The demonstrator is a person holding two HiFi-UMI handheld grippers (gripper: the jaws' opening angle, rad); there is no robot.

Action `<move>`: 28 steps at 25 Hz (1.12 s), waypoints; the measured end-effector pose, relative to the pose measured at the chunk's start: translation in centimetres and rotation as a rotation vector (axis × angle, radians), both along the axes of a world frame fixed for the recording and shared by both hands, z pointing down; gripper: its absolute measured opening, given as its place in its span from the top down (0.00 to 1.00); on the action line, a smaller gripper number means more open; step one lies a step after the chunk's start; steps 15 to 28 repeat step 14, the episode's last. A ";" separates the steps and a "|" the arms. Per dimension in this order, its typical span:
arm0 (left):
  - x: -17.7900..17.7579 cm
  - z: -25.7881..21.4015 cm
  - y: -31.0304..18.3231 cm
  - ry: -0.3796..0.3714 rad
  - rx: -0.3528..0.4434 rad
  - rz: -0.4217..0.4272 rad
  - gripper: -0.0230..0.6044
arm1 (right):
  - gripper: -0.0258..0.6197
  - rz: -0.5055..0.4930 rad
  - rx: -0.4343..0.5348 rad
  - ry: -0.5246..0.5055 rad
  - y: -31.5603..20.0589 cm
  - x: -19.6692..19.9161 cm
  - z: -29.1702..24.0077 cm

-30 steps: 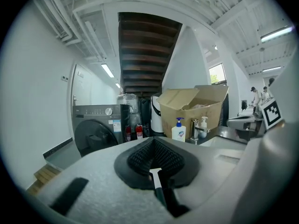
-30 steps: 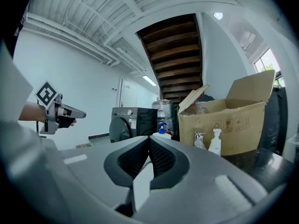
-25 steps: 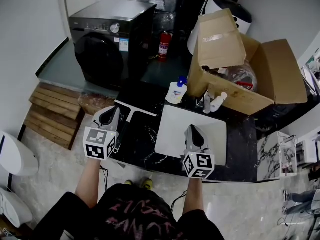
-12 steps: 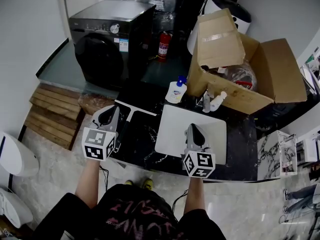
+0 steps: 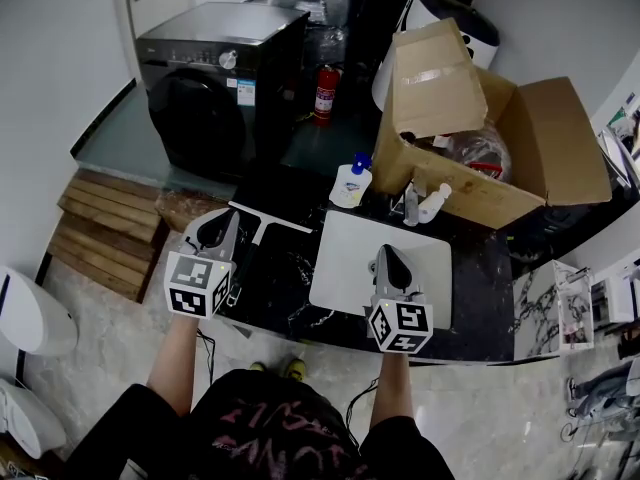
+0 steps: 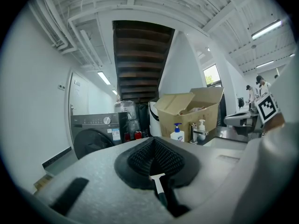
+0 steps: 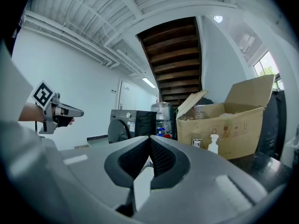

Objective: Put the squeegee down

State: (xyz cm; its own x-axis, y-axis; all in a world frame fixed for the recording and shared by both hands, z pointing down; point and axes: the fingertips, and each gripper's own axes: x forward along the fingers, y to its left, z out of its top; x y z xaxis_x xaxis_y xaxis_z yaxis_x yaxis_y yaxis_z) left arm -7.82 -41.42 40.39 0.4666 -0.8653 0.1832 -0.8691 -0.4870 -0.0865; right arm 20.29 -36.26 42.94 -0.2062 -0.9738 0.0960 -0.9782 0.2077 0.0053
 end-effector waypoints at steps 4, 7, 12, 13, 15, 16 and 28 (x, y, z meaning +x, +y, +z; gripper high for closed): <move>-0.1 0.3 -0.2 -0.005 -0.007 -0.002 0.95 | 0.96 0.007 0.002 0.002 -0.2 0.1 -0.1; 0.2 0.3 -0.3 -0.014 -0.004 0.009 0.95 | 0.96 0.007 0.004 0.007 -0.4 0.1 -0.1; 0.4 0.1 -0.5 -0.012 0.001 0.014 0.95 | 0.96 0.002 0.004 0.015 -0.7 0.1 -0.3; 0.4 0.1 -0.6 -0.012 0.002 0.015 0.95 | 0.96 0.002 0.004 0.016 -0.7 0.1 -0.4; 0.4 0.1 -0.6 -0.012 0.002 0.015 0.95 | 0.96 0.002 0.005 0.016 -0.7 0.2 -0.4; 0.4 0.1 -0.6 -0.012 0.002 0.015 0.95 | 0.96 0.002 0.005 0.016 -0.7 0.2 -0.4; 0.4 0.1 -0.6 -0.012 0.002 0.015 0.95 | 0.96 0.002 0.005 0.016 -0.7 0.2 -0.4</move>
